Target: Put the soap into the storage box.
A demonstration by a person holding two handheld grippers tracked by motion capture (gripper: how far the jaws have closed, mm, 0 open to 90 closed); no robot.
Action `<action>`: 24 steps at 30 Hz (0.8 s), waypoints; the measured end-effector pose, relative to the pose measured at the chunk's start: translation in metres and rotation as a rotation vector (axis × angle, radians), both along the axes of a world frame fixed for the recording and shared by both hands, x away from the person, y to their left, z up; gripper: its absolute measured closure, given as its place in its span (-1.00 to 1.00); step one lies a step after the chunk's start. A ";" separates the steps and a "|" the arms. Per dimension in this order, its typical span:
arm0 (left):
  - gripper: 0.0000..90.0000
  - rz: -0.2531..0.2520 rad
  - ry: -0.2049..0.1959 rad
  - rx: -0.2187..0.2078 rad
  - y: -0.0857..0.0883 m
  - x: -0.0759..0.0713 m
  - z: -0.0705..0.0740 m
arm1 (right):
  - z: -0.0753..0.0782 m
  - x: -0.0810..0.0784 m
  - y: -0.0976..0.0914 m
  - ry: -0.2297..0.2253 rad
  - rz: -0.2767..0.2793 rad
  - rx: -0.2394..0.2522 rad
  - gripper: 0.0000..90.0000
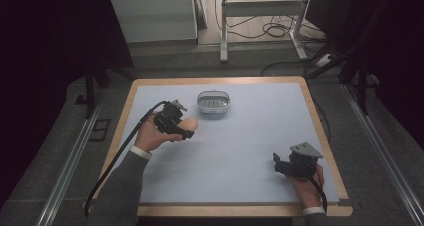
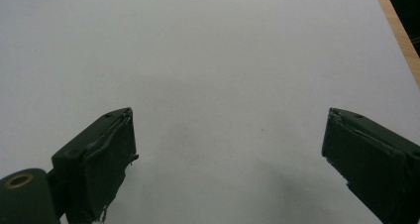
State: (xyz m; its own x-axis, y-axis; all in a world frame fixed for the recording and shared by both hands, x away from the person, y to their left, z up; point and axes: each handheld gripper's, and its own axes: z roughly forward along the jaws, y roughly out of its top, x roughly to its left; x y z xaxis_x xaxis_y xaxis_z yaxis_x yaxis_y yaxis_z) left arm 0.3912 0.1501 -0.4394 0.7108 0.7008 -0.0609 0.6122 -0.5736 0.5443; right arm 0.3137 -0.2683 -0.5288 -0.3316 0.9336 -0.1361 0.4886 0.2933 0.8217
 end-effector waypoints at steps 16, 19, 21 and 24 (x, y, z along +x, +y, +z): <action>-0.28 0.006 0.004 -0.001 0.000 0.011 0.002 | 0.000 0.000 0.000 -0.001 -0.001 -0.003 -0.85; -0.28 0.010 0.006 0.002 0.000 0.013 0.002 | 0.000 0.000 0.000 0.000 -0.001 -0.003 -0.85; -0.28 0.009 0.005 0.008 -0.001 0.015 0.002 | 0.000 0.000 0.000 0.000 -0.001 -0.004 -0.86; -0.28 0.007 0.006 0.007 -0.003 0.017 0.003 | 0.000 0.000 0.000 0.000 -0.001 -0.003 -0.85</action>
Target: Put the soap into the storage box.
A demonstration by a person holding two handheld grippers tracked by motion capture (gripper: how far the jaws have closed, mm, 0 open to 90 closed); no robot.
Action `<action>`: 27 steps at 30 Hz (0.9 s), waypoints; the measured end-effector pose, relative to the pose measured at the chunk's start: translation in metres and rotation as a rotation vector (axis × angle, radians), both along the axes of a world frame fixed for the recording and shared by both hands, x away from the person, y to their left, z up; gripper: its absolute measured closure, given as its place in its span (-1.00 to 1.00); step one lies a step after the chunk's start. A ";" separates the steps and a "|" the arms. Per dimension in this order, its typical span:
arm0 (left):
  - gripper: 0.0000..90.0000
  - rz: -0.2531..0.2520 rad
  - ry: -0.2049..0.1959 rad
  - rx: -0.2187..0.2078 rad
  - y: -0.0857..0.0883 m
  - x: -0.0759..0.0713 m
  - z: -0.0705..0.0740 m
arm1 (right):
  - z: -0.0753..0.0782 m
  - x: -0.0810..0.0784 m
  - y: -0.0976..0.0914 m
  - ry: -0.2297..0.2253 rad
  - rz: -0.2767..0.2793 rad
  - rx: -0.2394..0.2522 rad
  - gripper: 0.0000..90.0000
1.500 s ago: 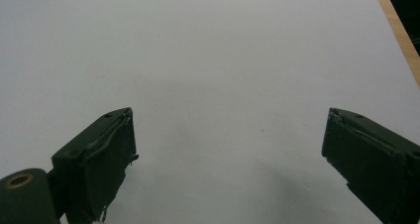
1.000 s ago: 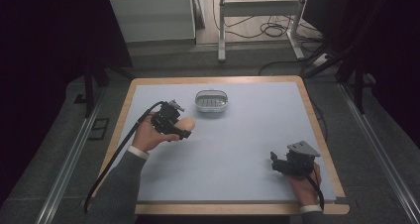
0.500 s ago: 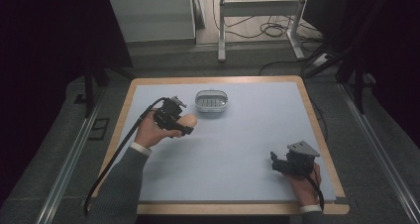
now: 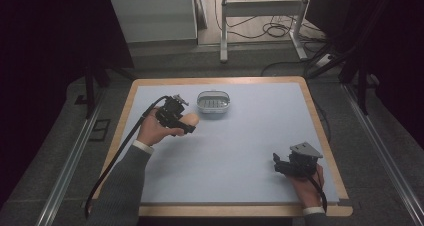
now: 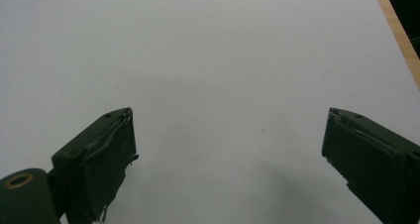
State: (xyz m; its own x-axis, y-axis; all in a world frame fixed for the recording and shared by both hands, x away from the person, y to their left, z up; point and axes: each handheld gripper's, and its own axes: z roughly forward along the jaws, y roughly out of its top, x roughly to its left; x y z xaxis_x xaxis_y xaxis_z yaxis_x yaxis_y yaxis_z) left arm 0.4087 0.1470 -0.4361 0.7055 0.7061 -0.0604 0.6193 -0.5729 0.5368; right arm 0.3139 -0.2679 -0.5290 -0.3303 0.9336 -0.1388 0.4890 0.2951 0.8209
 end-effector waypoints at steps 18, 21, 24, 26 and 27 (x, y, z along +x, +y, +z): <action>-0.28 -0.013 0.000 0.009 -0.011 0.015 0.004 | 0.000 0.000 0.000 0.002 0.001 0.003 -0.86; -0.27 -0.006 0.001 0.015 -0.010 0.016 0.003 | 0.000 0.000 0.000 0.002 0.001 0.002 -0.86; -0.28 -0.011 0.000 0.024 -0.009 0.018 0.002 | 0.000 0.000 0.000 0.002 0.001 -0.001 -0.85; -0.28 -0.006 0.000 0.021 -0.008 0.019 0.001 | 0.000 0.001 0.001 0.005 0.000 -0.006 -0.86; -0.28 -0.009 0.001 0.025 -0.008 0.020 0.001 | 0.000 0.001 0.001 0.005 0.000 -0.009 -0.86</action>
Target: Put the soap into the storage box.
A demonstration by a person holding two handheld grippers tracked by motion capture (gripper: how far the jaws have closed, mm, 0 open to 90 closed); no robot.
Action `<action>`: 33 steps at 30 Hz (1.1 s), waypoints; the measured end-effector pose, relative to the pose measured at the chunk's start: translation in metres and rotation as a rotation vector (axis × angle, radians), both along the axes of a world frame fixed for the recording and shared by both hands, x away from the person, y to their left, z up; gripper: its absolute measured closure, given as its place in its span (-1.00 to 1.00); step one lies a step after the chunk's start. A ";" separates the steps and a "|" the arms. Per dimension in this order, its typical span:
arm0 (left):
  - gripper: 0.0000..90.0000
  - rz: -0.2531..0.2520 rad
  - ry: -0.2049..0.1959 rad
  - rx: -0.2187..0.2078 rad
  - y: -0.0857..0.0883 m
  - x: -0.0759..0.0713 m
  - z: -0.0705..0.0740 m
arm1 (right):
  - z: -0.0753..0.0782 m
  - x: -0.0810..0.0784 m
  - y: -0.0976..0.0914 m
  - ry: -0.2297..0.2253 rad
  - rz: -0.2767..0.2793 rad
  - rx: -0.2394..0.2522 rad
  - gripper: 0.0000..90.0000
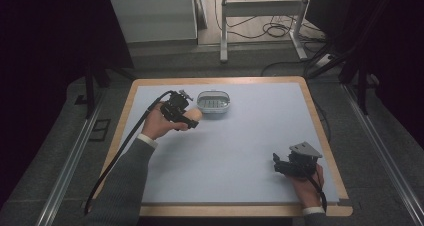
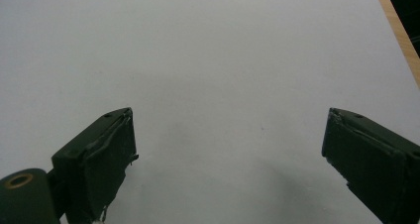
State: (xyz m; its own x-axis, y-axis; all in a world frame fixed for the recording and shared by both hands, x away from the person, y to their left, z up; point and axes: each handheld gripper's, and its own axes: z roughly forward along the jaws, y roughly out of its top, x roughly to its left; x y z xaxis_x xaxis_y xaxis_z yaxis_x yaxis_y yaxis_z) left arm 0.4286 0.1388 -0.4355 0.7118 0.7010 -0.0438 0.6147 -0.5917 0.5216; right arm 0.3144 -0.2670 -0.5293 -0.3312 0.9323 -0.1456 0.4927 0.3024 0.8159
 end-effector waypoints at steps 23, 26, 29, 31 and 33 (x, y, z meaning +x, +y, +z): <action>-0.27 -0.028 0.006 0.021 -0.014 0.022 0.001 | 0.000 0.000 -0.001 0.000 0.003 0.008 -0.86; -0.28 -0.025 0.013 0.007 -0.014 0.026 0.000 | 0.000 0.000 -0.001 0.001 0.001 0.010 -0.86; -0.28 -0.020 0.020 0.002 -0.012 0.029 -0.001 | 0.000 0.000 -0.001 0.000 0.001 0.010 -0.86; -0.28 -0.019 0.026 0.012 -0.011 0.031 0.000 | 0.000 0.000 -0.001 0.002 0.002 0.007 -0.85; -0.28 -0.018 0.023 0.008 -0.011 0.034 0.001 | 0.000 0.000 -0.001 0.001 0.002 0.008 -0.85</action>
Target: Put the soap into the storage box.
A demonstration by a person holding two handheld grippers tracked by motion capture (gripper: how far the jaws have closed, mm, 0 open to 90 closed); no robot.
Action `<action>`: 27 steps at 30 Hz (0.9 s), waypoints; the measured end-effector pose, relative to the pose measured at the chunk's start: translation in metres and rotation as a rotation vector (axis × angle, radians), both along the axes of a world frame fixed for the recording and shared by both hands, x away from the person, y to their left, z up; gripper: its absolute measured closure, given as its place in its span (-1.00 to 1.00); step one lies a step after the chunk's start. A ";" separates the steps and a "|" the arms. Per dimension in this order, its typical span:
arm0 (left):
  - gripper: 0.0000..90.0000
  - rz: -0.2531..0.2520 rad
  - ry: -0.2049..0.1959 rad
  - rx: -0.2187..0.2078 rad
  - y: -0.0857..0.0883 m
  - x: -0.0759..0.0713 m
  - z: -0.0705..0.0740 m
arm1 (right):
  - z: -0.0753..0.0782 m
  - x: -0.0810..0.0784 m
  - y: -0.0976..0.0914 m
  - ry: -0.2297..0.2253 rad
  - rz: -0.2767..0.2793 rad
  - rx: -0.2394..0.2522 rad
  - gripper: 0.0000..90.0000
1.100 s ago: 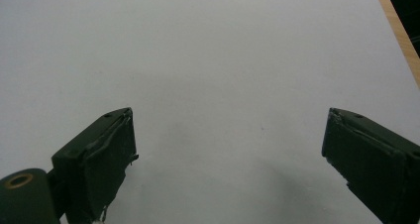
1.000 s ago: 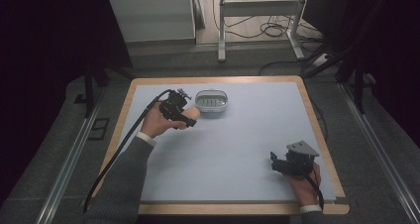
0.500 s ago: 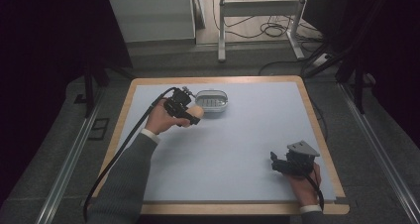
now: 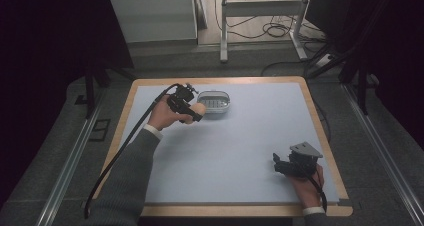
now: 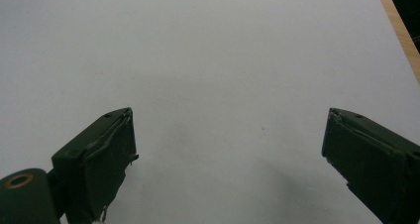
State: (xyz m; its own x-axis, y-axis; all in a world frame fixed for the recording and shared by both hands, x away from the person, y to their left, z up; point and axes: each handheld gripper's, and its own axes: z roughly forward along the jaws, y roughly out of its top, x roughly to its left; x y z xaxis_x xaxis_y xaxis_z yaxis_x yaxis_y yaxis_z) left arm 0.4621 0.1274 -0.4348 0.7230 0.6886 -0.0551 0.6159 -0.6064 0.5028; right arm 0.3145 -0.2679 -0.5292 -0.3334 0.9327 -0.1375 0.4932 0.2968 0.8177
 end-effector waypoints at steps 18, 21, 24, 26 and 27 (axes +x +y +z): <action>-0.28 -0.019 0.012 0.017 -0.015 0.024 0.004 | 0.000 0.000 -0.001 0.000 0.001 0.006 -0.85; -0.27 -0.029 0.015 0.015 -0.019 0.028 0.004 | 0.000 0.000 -0.001 0.002 0.001 0.007 -0.86; -0.27 -0.033 0.019 -0.001 -0.021 0.031 0.003 | 0.000 0.000 -0.001 0.002 0.002 0.008 -0.86; -0.28 -0.036 0.012 0.017 -0.024 0.033 0.004 | 0.000 0.000 -0.001 0.003 0.002 0.009 -0.86; -0.28 -0.038 0.011 0.017 -0.024 0.034 0.004 | 0.000 0.000 -0.001 0.002 0.002 0.009 -0.85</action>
